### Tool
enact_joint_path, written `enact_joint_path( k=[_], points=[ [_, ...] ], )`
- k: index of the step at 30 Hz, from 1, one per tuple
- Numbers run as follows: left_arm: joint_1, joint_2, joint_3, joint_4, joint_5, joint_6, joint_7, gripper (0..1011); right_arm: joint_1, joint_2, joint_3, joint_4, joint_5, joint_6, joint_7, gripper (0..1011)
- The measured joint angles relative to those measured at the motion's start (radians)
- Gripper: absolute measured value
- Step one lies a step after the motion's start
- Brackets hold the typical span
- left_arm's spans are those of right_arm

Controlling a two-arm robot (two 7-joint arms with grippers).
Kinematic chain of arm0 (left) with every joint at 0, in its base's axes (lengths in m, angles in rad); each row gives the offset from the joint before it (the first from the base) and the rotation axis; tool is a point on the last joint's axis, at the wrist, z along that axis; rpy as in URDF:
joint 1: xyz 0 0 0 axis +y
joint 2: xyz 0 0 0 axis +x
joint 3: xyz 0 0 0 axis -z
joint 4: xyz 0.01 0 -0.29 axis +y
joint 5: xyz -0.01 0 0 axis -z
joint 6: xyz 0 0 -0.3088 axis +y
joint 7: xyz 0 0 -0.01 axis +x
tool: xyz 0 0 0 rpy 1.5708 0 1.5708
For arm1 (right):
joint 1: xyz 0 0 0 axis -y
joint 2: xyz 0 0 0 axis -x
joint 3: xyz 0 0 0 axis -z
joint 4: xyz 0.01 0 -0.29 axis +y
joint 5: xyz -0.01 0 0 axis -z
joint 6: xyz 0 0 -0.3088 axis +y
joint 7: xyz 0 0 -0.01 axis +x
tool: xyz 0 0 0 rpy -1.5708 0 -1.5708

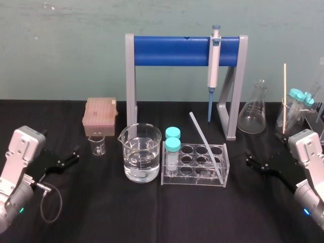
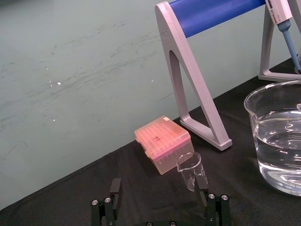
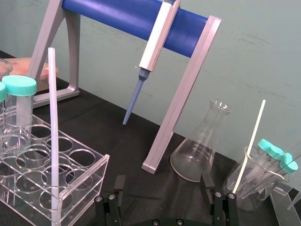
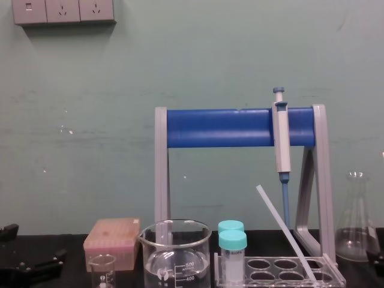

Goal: Pick up the stirring rod with one hand, then place it down.

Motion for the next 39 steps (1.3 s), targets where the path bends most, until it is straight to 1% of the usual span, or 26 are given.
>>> enact_joint_path(
  k=[33,35,39],
  points=[
    [0.0,0.0,0.0,0.0,0.0,0.0,0.0,1000,0.0,0.0,0.0,0.0,0.0,0.0,0.0,1003],
    [0.0,0.0,0.0,0.0,0.0,0.0,0.0,1000,-0.002,0.0,0.005,0.0,0.002,0.001,0.002,1003],
    [0.0,0.0,0.0,0.0,0.0,0.0,0.0,1000,-0.016,0.001,0.04,-0.02,0.042,-0.001,0.037,1003]
  ],
)
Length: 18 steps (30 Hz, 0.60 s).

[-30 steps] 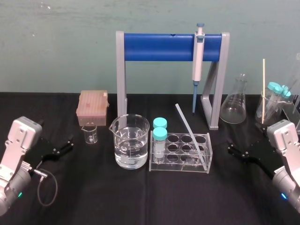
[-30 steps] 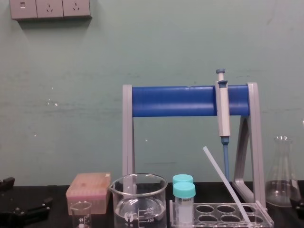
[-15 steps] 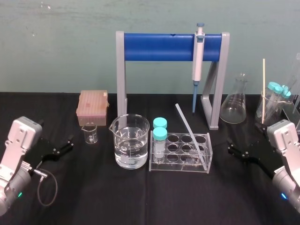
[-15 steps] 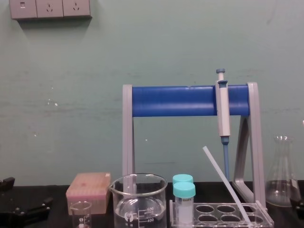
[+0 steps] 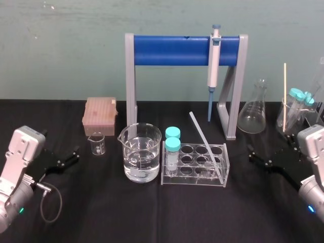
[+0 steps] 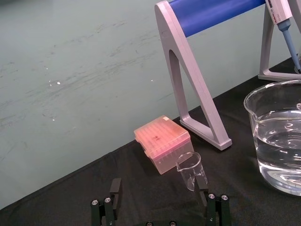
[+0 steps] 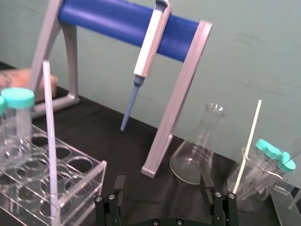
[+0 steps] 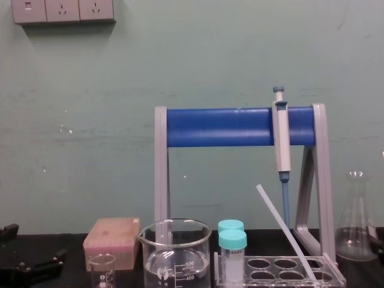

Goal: Pick up the stirring rod with one hand, then place it down.

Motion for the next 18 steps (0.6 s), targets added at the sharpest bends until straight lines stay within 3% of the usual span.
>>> enact_joint_path(
  k=[8,14,18],
  points=[
    [0.0,0.0,0.0,0.0,0.0,0.0,0.0,1000,-0.006,0.01,0.022,-0.046,0.059,-0.025,0.119,1003],
    [0.0,0.0,0.0,0.0,0.0,0.0,0.0,1000,0.055,-0.014,0.01,-0.025,0.101,-0.007,0.237,1003],
    [0.0,0.0,0.0,0.0,0.0,0.0,0.0,1000,0.125,-0.044,0.0,0.028,0.133,0.022,0.329,1003]
  ],
)
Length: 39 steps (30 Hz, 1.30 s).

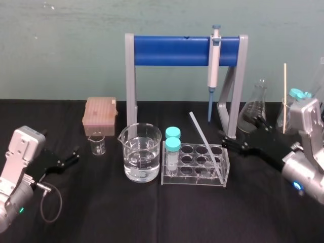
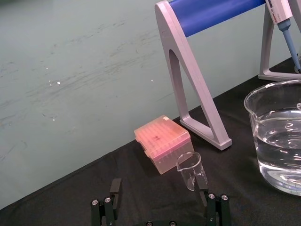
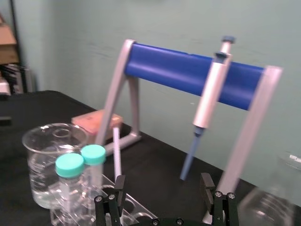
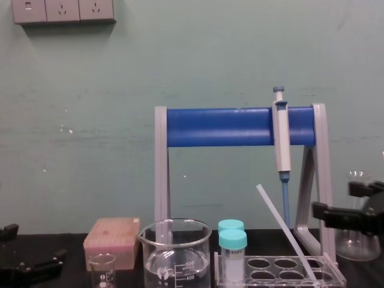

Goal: Pick up the stirring rod with one hand, then place it down.

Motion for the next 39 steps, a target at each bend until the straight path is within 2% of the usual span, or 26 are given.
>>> enact_joint_path(
  k=[10,17,19,29,39],
  points=[
    [0.0,0.0,0.0,0.0,0.0,0.0,0.0,1000,0.114,-0.057,-0.048,0.101,0.004,0.05,0.159,1003],
    [0.0,0.0,0.0,0.0,0.0,0.0,0.0,1000,0.167,-0.093,-0.072,0.168,-0.003,0.089,0.226,1003],
    [0.0,0.0,0.0,0.0,0.0,0.0,0.0,1000,0.195,-0.111,-0.08,0.21,-0.009,0.101,0.251,1003],
    [0.0,0.0,0.0,0.0,0.0,0.0,0.0,1000,0.265,-0.159,-0.087,0.325,-0.039,0.09,0.278,1003],
    [0.0,0.0,0.0,0.0,0.0,0.0,0.0,1000,0.291,-0.183,-0.086,0.366,-0.051,0.089,0.289,1003]
  ],
)
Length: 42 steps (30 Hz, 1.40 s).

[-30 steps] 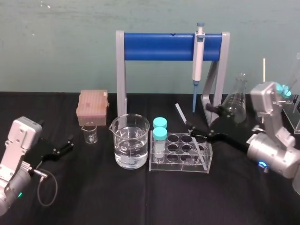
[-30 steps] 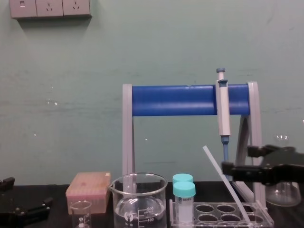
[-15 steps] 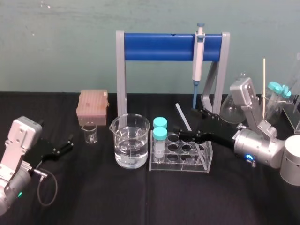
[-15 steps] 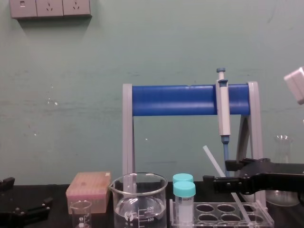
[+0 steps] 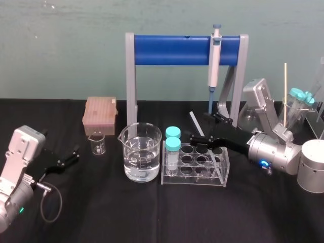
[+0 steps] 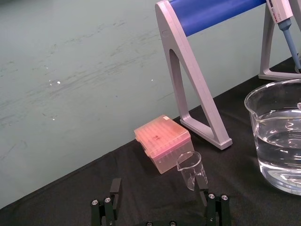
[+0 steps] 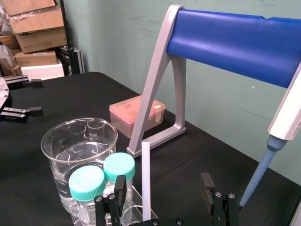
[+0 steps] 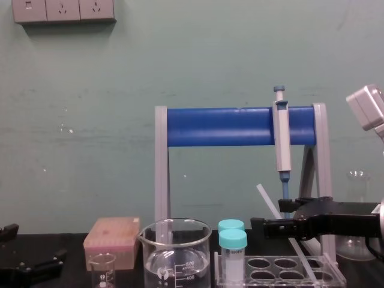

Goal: Pick up the stirring rod with one hand, then place it down.

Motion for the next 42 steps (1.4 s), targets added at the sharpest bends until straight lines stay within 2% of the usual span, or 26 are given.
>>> enact_joint_path(
  k=[18,28,32,34,35,38,39,42],
  points=[
    [0.0,0.0,0.0,0.0,0.0,0.0,0.0,1000,-0.003,0.004,0.001,-0.005,0.001,-0.001,0.0,982],
    [0.0,0.0,0.0,0.0,0.0,0.0,0.0,1000,-0.003,0.005,0.001,-0.006,0.002,-0.001,-0.001,752],
    [0.0,0.0,0.0,0.0,0.0,0.0,0.0,1000,-0.004,0.005,0.001,-0.007,0.002,-0.002,-0.001,595],
    [0.0,0.0,0.0,0.0,0.0,0.0,0.0,1000,-0.004,0.005,0.001,-0.007,0.002,-0.002,-0.001,556],
    [0.0,0.0,0.0,0.0,0.0,0.0,0.0,1000,-0.004,0.005,0.001,-0.007,0.002,-0.002,-0.001,492],
    [0.0,0.0,0.0,0.0,0.0,0.0,0.0,1000,-0.004,0.005,0.001,-0.007,0.002,-0.002,-0.001,433],
    [0.0,0.0,0.0,0.0,0.0,0.0,0.0,1000,-0.004,0.005,0.001,-0.007,0.002,-0.002,-0.001,373],
    [0.0,0.0,0.0,0.0,0.0,0.0,0.0,1000,-0.004,0.005,0.001,-0.007,0.002,-0.002,-0.001,289]
  ],
)
